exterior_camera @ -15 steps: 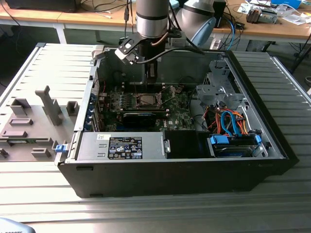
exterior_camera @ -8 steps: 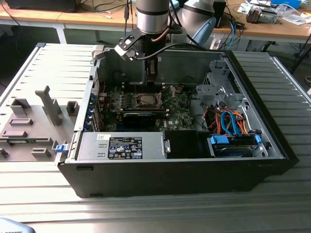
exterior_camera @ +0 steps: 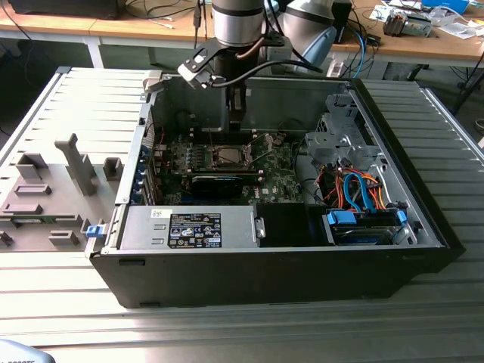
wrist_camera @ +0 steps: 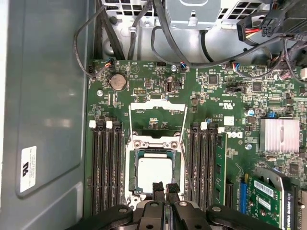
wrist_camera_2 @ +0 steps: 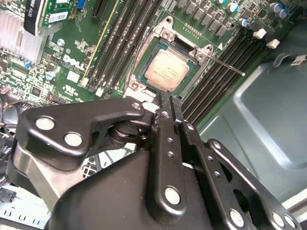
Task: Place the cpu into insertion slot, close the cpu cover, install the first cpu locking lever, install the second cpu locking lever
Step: 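Place the cpu into insertion slot, then close the cpu cover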
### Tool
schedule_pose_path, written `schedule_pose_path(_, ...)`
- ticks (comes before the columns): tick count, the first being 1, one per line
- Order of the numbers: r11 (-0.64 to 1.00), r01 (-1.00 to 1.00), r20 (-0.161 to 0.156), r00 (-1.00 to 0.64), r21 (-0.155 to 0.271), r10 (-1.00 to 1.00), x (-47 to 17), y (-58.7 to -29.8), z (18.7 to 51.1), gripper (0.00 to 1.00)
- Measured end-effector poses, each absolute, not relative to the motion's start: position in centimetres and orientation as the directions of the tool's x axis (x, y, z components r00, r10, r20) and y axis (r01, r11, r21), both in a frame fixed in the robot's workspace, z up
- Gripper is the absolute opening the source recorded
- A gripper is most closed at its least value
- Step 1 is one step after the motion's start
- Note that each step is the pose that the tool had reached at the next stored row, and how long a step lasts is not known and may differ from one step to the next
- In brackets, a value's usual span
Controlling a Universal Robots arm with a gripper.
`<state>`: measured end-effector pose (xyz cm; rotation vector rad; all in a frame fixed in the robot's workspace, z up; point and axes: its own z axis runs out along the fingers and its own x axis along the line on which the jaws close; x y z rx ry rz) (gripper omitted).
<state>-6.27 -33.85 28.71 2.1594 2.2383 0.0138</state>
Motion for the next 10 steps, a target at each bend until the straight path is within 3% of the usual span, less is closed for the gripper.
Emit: schedule_pose_path(10, 0.036, 0.999, -0.016, -0.036, 0.028, 0.999, -6.26, -33.85, 28.81, 0.16)
